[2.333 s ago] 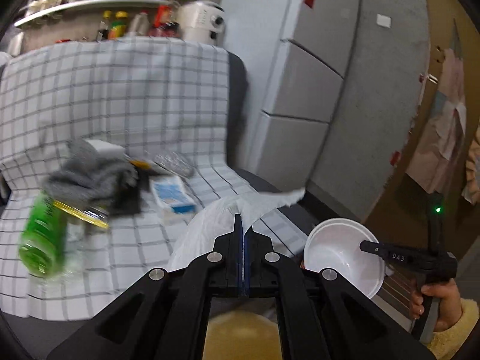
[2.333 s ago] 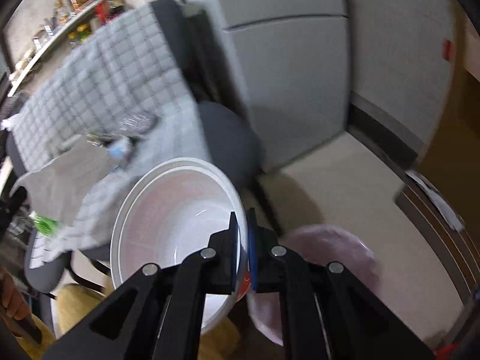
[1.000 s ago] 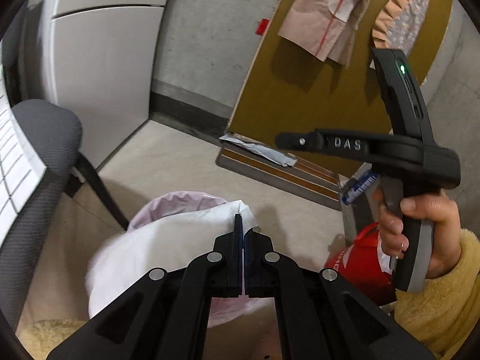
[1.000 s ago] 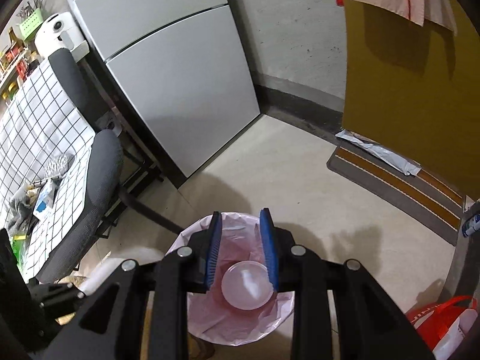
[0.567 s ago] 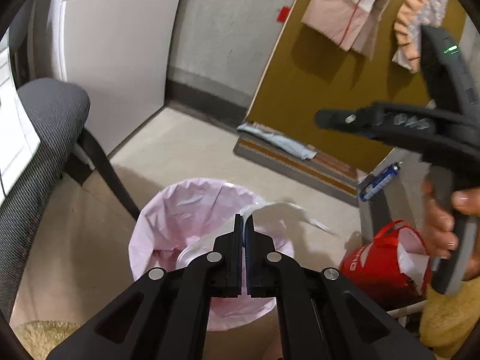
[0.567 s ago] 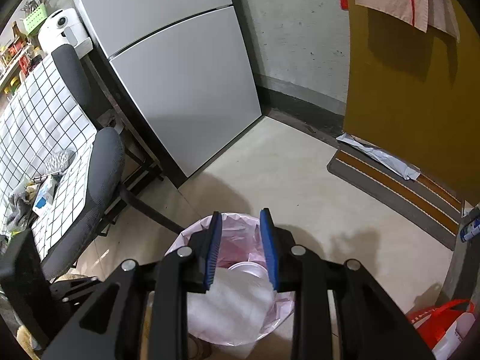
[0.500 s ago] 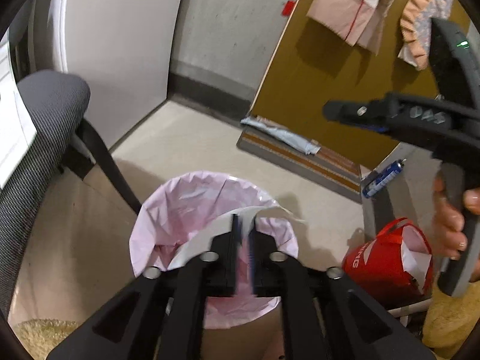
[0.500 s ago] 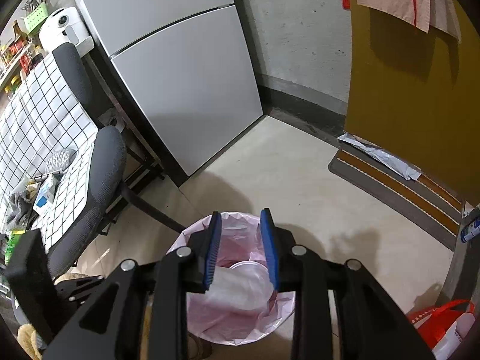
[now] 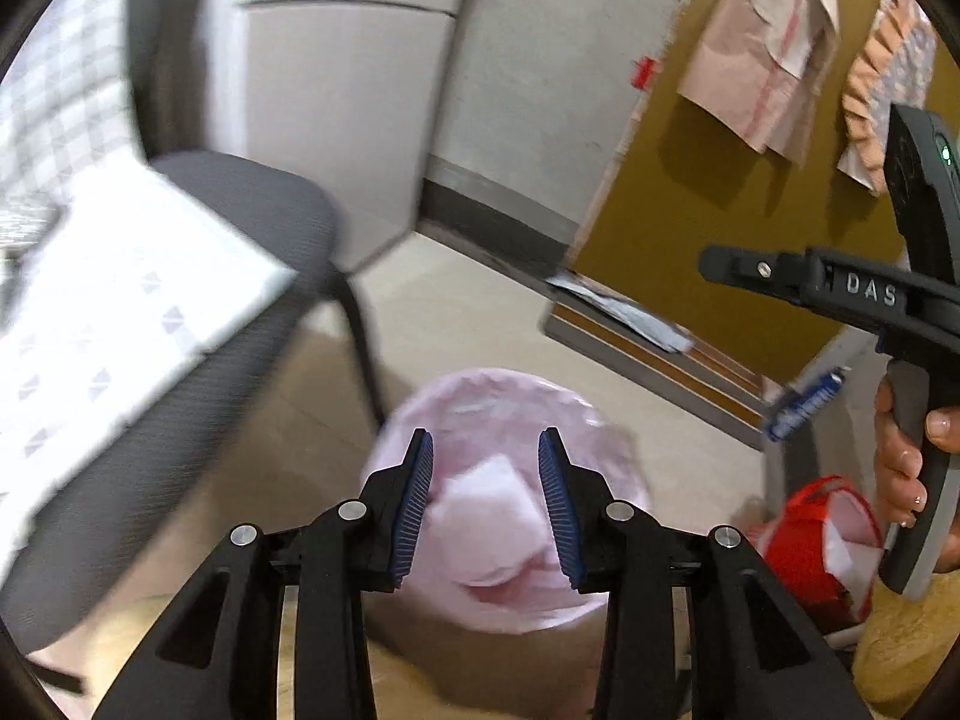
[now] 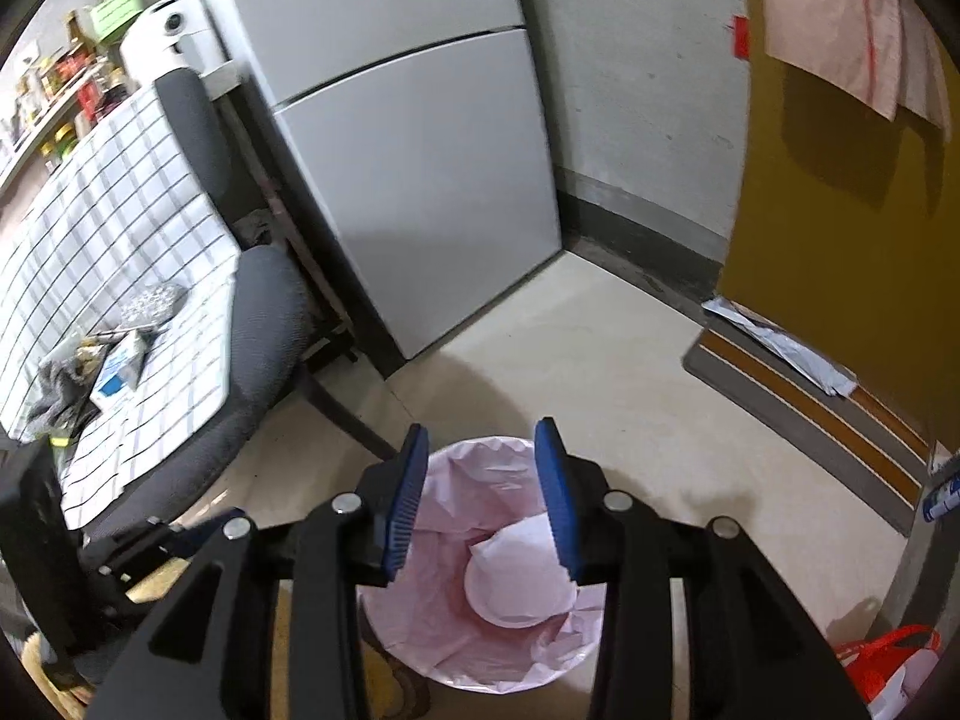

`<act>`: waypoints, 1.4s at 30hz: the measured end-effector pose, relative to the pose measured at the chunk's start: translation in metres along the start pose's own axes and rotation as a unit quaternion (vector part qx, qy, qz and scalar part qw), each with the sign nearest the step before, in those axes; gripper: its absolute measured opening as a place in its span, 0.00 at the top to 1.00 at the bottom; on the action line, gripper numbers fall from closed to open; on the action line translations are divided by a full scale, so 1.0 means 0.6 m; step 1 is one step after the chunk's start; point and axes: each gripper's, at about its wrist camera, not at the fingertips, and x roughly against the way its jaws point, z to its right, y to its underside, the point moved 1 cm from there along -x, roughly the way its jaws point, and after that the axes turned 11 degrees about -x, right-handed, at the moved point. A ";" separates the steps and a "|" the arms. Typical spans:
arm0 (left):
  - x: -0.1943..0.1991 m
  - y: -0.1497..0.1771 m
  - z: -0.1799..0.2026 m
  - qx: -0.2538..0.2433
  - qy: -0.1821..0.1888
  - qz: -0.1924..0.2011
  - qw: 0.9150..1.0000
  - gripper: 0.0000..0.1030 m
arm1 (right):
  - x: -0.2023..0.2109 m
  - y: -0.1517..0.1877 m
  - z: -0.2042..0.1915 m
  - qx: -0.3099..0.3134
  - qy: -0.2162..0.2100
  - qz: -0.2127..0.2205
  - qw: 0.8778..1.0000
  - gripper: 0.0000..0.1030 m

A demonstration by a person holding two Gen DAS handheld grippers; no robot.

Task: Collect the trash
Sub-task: 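Move both tools back toward the trash on the chair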

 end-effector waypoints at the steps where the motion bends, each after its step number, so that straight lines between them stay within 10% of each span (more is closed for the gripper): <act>1: 0.018 0.004 -0.011 0.007 -0.014 0.005 1.000 0.63 | 0.000 0.002 -0.013 0.008 -0.009 -0.001 1.000 0.64; 14: 0.217 0.088 -0.150 0.129 -0.181 0.046 0.974 0.61 | -0.016 0.040 -0.244 0.126 -0.149 -0.038 0.980 0.57; 30: 0.410 0.201 -0.336 0.274 -0.342 0.055 0.897 0.43 | -0.065 0.084 -0.531 0.266 -0.217 -0.066 0.937 0.35; 42: 0.351 0.145 -0.464 0.260 -0.331 0.028 0.906 0.43 | -0.134 0.066 -0.580 0.258 -0.212 -0.088 0.939 0.32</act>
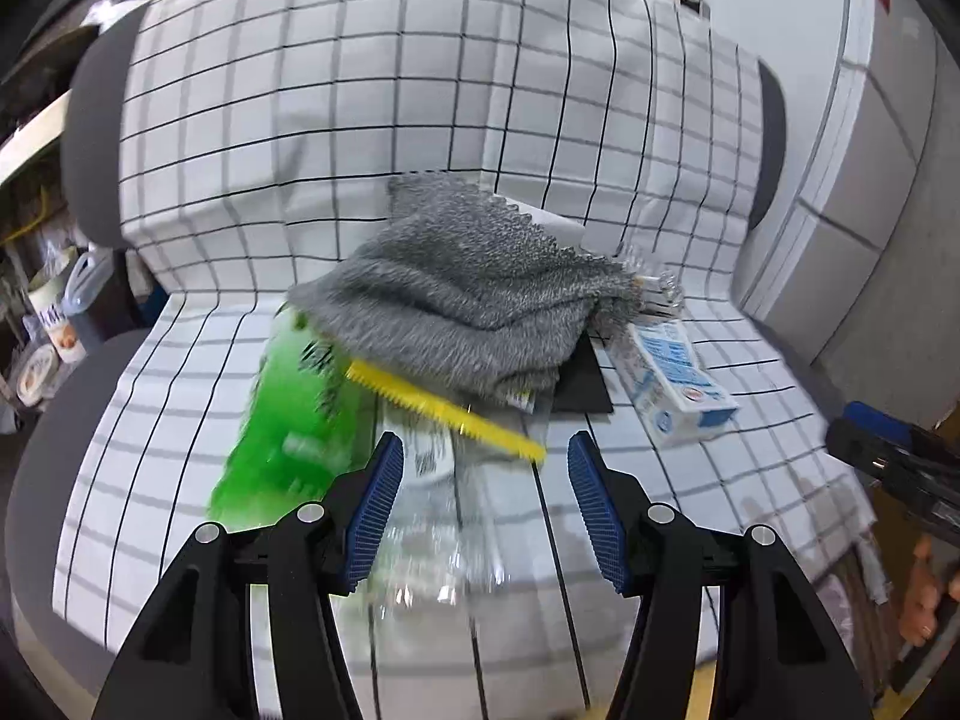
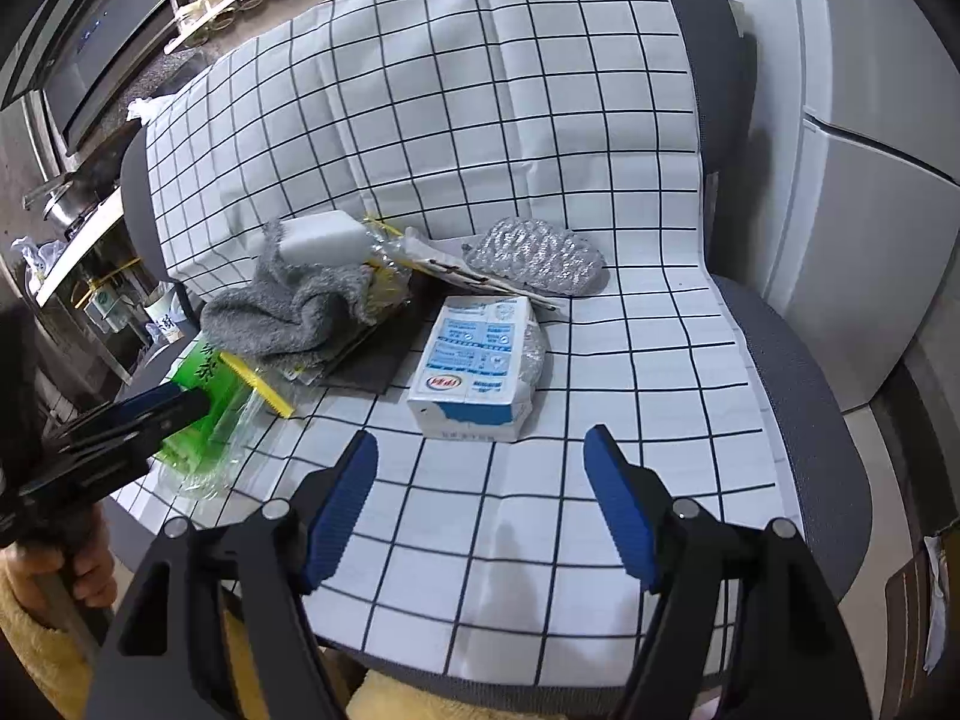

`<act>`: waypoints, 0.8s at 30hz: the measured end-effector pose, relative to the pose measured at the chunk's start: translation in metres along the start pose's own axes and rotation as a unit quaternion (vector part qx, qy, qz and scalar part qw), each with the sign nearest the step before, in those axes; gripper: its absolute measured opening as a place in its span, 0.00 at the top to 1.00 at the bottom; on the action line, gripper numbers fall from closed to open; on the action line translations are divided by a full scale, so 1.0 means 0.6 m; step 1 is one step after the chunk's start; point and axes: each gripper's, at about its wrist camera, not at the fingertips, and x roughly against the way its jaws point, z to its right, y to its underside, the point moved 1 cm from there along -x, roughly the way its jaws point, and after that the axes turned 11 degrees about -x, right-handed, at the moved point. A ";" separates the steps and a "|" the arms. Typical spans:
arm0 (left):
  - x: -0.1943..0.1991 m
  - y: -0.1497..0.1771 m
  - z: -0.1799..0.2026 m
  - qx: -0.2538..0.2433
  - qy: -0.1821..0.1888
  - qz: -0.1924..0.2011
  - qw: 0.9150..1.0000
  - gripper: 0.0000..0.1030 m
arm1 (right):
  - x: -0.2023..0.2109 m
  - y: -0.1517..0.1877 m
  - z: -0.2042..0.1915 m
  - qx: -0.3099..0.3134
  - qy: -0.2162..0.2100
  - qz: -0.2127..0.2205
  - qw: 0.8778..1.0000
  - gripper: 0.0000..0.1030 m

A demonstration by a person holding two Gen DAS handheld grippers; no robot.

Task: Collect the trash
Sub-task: 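Move both tools back toward the trash on the chair, then grasp the grey cloth with the left gripper while the right grasps the milk carton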

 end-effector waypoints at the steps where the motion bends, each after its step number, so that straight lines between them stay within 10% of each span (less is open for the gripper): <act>1: -0.010 -0.007 0.005 -0.009 -0.002 0.000 1.000 0.43 | -0.001 -0.002 0.002 -0.001 0.001 0.000 1.000 0.32; 11: -0.113 -0.054 0.047 -0.128 -0.069 -0.042 0.988 0.45 | -0.012 -0.012 0.042 -0.021 0.009 -0.004 1.000 0.32; 14: -0.122 -0.055 0.039 -0.128 -0.080 -0.047 0.987 0.66 | -0.011 -0.012 0.047 -0.024 0.010 -0.005 1.000 0.32; 16: -0.109 -0.061 0.026 -0.109 -0.073 -0.035 0.991 0.89 | -0.007 -0.012 0.048 -0.025 0.010 -0.003 1.000 0.32; 24: 0.049 -0.104 -0.024 -0.021 -0.025 0.092 0.995 0.93 | 0.024 -0.010 0.036 -0.020 0.005 0.013 1.000 0.32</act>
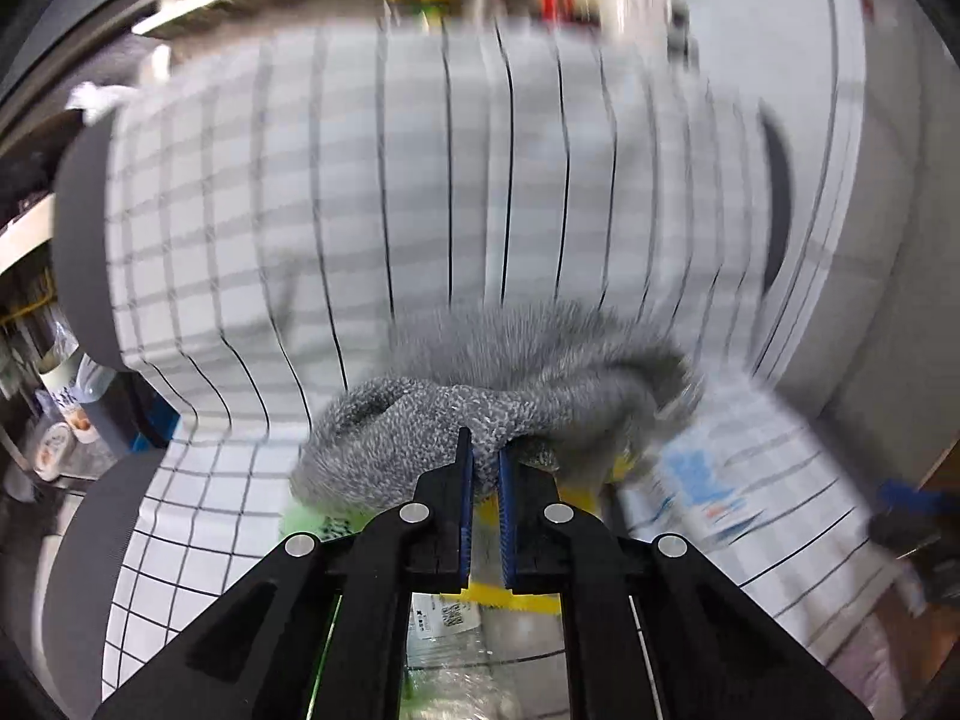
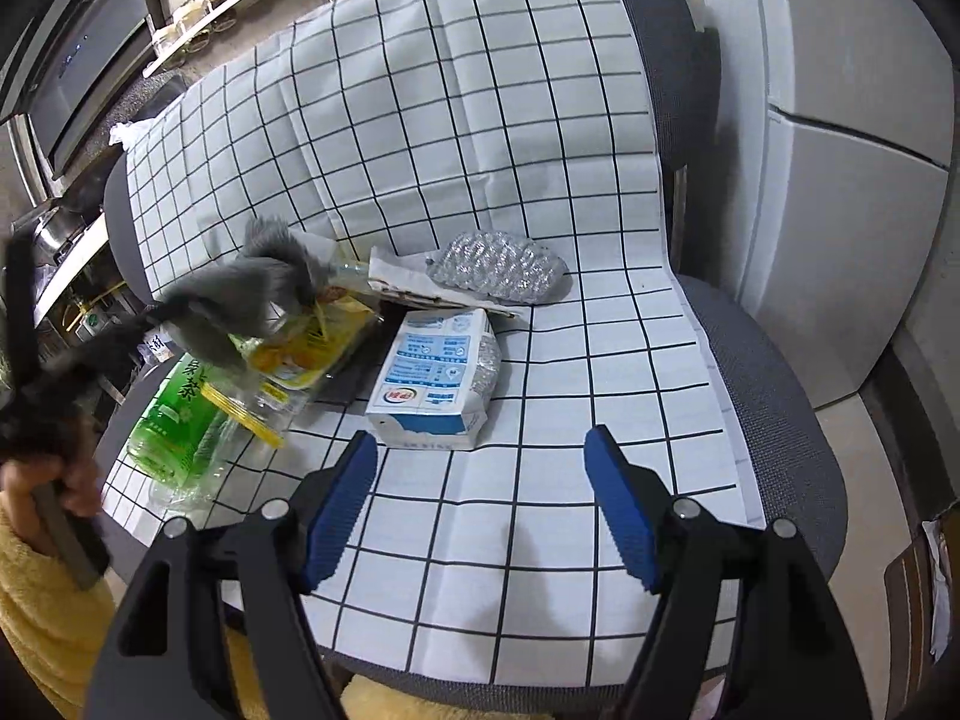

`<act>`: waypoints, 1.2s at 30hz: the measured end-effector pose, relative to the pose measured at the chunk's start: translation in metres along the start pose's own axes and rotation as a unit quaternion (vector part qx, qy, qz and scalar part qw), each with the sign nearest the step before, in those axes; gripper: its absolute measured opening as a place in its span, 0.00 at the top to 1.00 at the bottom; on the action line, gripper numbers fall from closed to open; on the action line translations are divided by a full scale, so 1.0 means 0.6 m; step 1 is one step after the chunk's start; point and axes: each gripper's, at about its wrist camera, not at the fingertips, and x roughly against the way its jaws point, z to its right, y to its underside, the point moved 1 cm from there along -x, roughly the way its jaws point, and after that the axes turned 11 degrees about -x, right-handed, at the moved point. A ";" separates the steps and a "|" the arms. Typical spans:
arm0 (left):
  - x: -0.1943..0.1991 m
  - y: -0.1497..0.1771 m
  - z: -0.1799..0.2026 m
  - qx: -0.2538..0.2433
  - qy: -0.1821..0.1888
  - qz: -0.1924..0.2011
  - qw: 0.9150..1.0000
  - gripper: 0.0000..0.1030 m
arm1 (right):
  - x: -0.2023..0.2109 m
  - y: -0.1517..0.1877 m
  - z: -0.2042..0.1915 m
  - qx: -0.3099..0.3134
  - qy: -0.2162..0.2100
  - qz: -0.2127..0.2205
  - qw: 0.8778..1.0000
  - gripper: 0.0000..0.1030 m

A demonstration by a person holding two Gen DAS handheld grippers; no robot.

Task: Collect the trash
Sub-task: 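Grasp the grey cloth with the left gripper while the right grasps the milk carton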

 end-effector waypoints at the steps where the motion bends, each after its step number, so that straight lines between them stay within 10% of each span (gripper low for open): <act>1: 0.030 -0.007 -0.009 0.013 0.001 0.022 1.000 0.93 | 0.004 0.000 -0.002 0.001 -0.001 0.002 1.000 0.32; 8: 0.177 -0.005 -0.048 0.068 0.000 0.103 0.992 0.93 | 0.010 0.012 -0.022 0.010 -0.003 0.002 1.000 0.24; 16: 0.154 0.067 -0.051 0.100 0.021 0.058 0.993 0.93 | -0.072 0.027 -0.055 0.044 0.011 -0.016 0.999 0.09; 26: 0.134 0.094 -0.065 0.113 0.025 0.042 0.992 0.93 | -0.213 -0.006 -0.072 0.039 0.031 -0.047 0.998 0.09; 36: 0.142 0.096 -0.053 0.107 0.025 0.042 0.993 0.93 | -0.192 0.003 -0.069 0.033 0.034 -0.052 0.998 0.29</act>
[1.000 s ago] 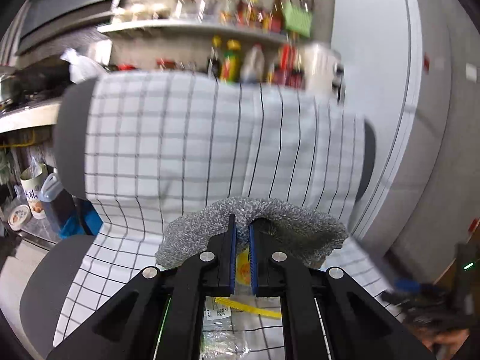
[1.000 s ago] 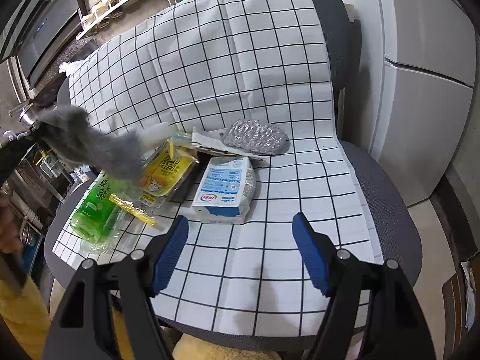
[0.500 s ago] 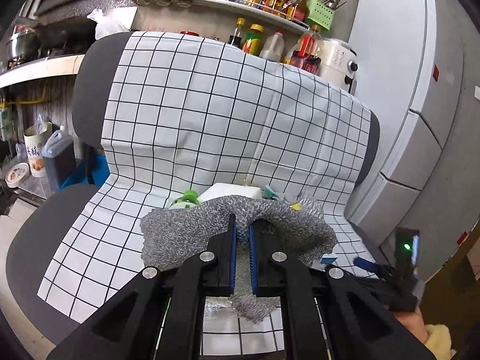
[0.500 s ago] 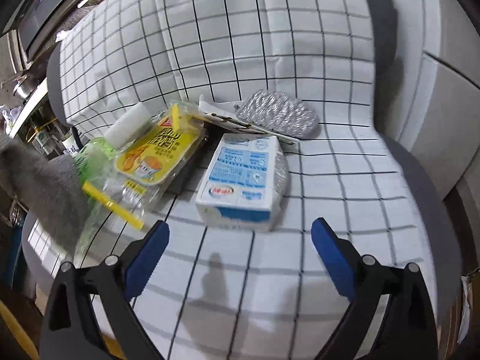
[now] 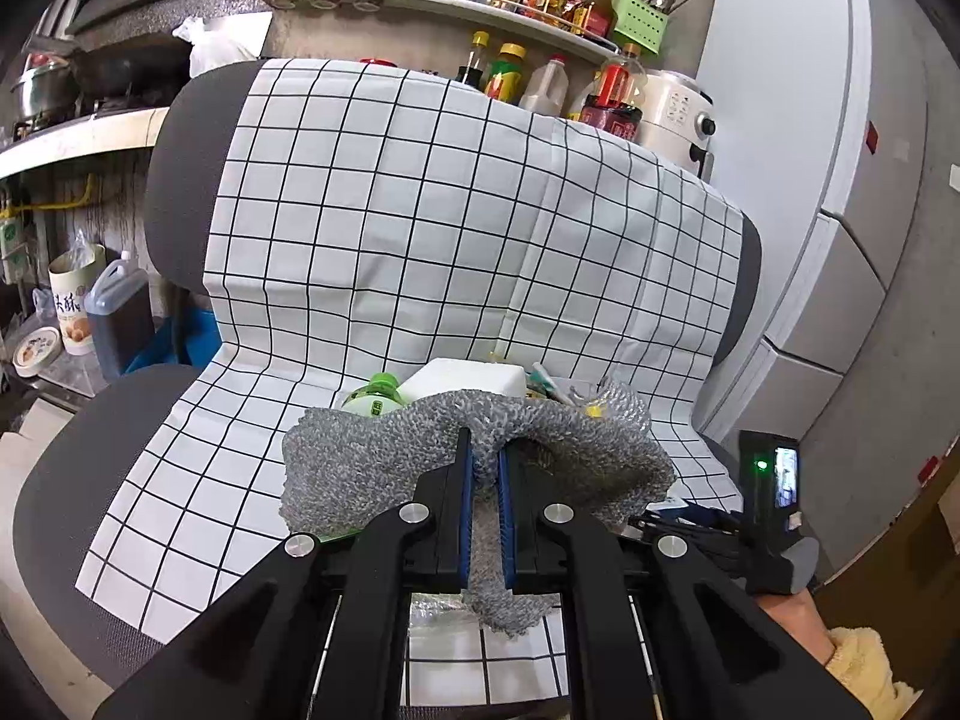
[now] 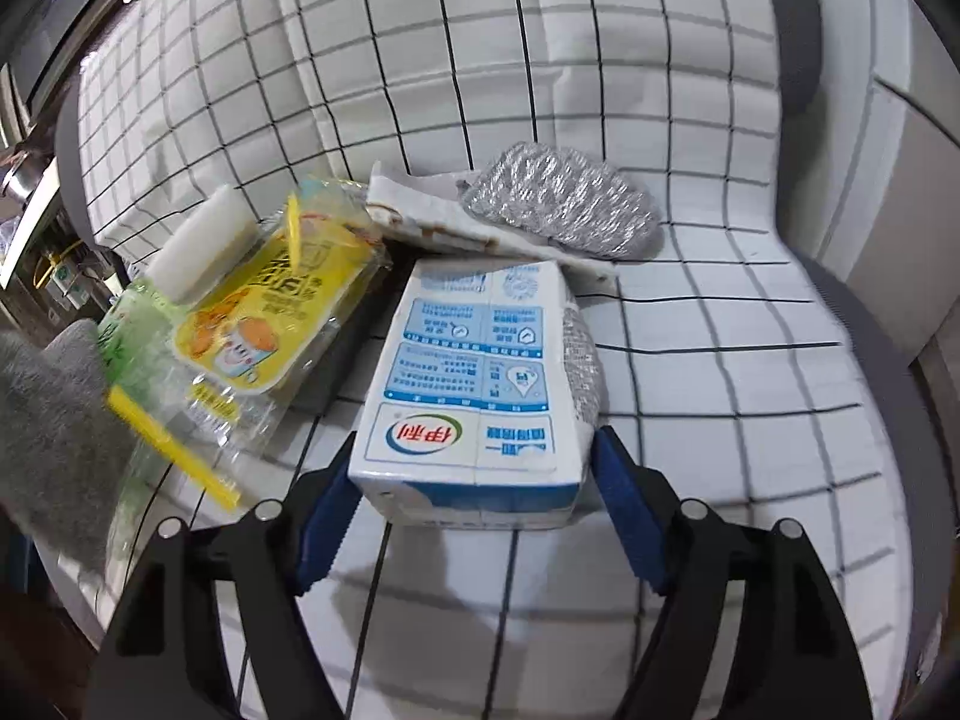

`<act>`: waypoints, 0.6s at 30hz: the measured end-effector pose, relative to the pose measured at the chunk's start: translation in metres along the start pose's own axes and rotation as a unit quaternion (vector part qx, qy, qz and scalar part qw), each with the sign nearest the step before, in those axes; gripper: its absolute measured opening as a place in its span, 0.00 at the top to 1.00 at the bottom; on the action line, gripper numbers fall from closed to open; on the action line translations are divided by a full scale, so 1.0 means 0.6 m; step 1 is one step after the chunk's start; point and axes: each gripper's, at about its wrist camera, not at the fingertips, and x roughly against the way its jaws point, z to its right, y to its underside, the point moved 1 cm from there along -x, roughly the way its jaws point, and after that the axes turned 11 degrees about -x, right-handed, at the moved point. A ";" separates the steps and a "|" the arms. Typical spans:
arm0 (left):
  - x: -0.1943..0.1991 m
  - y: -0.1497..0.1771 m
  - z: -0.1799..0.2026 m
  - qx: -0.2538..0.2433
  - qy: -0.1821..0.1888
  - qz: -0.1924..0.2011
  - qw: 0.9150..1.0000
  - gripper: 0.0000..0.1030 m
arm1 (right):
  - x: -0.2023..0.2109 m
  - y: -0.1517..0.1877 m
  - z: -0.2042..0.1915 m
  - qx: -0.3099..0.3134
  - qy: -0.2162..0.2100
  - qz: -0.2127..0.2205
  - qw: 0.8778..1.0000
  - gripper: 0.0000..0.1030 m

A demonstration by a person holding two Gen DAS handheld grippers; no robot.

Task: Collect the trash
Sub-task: 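Grasp the grey cloth with the left gripper while the right grasps the milk carton, then carry cloth and carton to the pink bin and release both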

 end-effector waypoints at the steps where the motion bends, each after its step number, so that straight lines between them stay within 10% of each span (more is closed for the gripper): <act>1: 0.006 0.001 0.003 -0.002 0.001 0.002 1.000 0.93 | 0.014 0.006 0.001 0.001 0.000 0.001 1.000 0.29; 8: 0.050 0.008 0.049 -0.021 0.034 0.020 0.999 0.93 | 0.161 0.058 0.030 -0.001 -0.034 0.044 0.998 0.30; 18: 0.060 0.028 0.228 -0.082 0.183 0.028 0.979 0.93 | 0.361 0.138 0.150 -0.040 0.014 0.138 0.989 0.30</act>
